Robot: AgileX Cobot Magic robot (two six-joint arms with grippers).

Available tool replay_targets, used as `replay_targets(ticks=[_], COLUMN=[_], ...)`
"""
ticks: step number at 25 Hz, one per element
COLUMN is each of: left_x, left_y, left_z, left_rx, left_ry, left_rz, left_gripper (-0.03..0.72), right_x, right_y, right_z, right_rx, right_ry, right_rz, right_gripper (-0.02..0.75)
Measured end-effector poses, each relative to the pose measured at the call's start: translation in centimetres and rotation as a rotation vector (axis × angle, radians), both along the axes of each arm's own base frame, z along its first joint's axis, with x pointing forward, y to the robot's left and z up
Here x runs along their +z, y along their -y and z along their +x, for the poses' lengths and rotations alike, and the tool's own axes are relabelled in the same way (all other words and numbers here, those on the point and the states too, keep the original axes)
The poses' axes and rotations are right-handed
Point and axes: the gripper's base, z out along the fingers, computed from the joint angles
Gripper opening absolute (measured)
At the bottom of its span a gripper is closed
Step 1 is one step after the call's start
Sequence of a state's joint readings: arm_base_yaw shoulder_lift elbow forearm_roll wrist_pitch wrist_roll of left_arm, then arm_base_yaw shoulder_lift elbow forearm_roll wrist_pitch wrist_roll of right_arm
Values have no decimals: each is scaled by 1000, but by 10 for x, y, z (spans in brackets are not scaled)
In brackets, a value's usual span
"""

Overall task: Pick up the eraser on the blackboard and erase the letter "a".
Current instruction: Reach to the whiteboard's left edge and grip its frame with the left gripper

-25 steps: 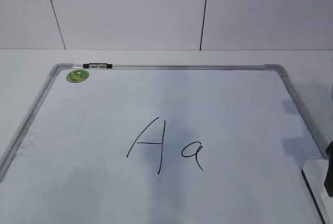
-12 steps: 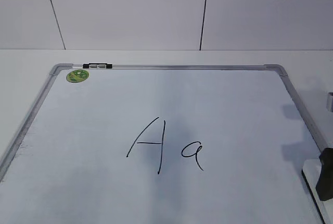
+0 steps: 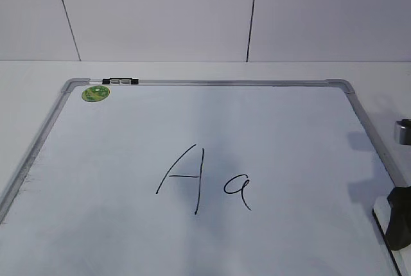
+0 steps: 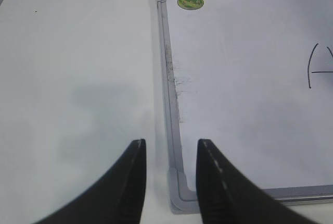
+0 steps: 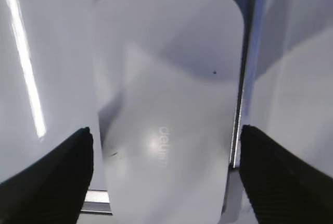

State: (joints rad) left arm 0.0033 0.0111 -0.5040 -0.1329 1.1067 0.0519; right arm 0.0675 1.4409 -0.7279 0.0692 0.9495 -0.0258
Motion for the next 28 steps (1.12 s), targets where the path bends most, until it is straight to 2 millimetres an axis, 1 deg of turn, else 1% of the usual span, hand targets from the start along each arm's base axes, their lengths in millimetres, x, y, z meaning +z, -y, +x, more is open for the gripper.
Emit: replay_targets(ticks=[4,8,13,15,20,28], left_x=[0,0,0,0,0,0], left_y=[0,0,0,0,0,0], left_z=[0,0,0,0,0,0], left_rx=[0,0,0,0,0,0], left_ry=[0,0,0,0,0,0], left_rz=[0,0,0,-1,-1,-1], left_gripper=[245,245,244,245,244,245], right_x=[-1,-7,-9,-9,-10,-12], right_y=[0,0,0,0,0,0], right_z=[2,3,4,4,5,7], right_rx=[0,1,2,2,3,3], right_ry=[12,-15,-18,-16,-19,-32], right_rz=[-2,-4,-6,-6,-8,-9], right_gripper=[671,671,664,650,575,568])
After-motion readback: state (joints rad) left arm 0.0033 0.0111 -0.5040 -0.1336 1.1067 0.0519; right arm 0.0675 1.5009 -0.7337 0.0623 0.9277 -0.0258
